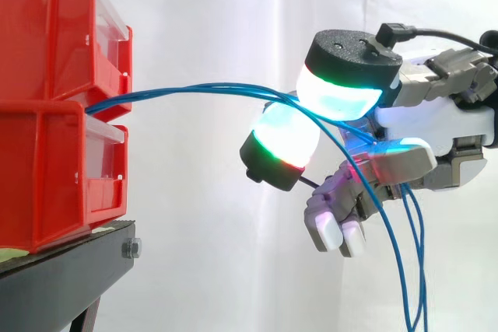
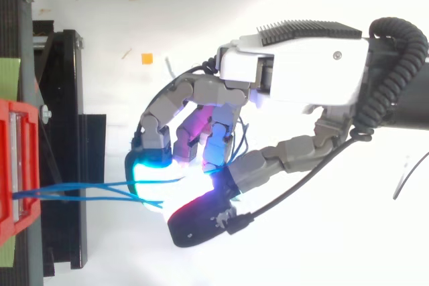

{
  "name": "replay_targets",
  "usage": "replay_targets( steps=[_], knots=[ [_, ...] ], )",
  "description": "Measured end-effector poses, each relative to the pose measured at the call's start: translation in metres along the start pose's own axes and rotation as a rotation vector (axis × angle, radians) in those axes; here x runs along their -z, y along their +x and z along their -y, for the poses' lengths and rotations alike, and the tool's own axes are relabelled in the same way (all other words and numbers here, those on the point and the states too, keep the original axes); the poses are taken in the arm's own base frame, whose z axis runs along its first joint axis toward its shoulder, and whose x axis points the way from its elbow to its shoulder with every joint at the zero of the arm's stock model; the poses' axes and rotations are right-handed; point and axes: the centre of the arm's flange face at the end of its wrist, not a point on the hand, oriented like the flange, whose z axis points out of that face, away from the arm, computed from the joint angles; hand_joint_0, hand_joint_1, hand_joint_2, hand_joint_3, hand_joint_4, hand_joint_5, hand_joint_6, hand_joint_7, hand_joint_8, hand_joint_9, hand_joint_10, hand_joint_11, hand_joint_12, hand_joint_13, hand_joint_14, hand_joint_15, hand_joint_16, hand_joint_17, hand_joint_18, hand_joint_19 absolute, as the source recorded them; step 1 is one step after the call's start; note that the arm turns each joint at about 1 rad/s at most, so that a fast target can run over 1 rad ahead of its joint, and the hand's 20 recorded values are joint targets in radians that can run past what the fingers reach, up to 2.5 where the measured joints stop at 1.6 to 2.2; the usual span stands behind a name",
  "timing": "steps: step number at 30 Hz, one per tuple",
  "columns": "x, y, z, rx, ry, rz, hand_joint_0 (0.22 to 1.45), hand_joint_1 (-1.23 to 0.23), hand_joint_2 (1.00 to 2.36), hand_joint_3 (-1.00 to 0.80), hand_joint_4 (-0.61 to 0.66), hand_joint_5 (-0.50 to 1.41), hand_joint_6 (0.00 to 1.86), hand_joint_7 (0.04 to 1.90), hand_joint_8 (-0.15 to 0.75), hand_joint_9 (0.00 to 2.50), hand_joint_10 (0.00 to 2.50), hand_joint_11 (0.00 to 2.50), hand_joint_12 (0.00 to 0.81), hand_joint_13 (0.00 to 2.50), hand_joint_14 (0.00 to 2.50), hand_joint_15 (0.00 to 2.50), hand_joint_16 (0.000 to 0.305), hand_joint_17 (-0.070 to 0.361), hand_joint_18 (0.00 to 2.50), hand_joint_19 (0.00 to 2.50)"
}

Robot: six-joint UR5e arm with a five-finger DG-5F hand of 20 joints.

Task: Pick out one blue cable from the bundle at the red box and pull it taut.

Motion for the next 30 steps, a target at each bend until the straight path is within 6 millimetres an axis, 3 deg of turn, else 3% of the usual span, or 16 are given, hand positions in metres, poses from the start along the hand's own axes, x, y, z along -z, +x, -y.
replay_targets(
  steps=[17, 23, 30],
  knots=[
    [0.0003, -0.0002, 0.0005, 0.000, 0.002, -0.001, 0.71, -1.00, 1.00, -0.50, -0.27, -0.05, 0.93, 0.94, 0.207, 1.56, 0.03, 1.12, 0.347, 0.96, 0.02, 0.62, 0.044, 0.100, 0.76, 0.75],
    [0.0003, -0.0003, 0.0004, -0.001, 0.002, -0.001, 0.84, -1.01, 1.00, -0.50, -0.36, -0.10, 0.95, 1.01, 0.173, 1.30, 0.03, 1.02, 0.333, 0.78, 0.02, 0.56, 0.044, 0.099, 0.69, 0.70],
    [0.0003, -0.0007, 0.0006, -0.001, 0.002, -0.001, 0.89, -0.96, 1.00, -0.47, -0.28, -0.17, 0.96, 0.80, 0.154, 1.09, 0.03, 1.02, 0.331, 0.63, 0.02, 0.53, 0.044, 0.098, 0.58, 0.77]
  ],
)
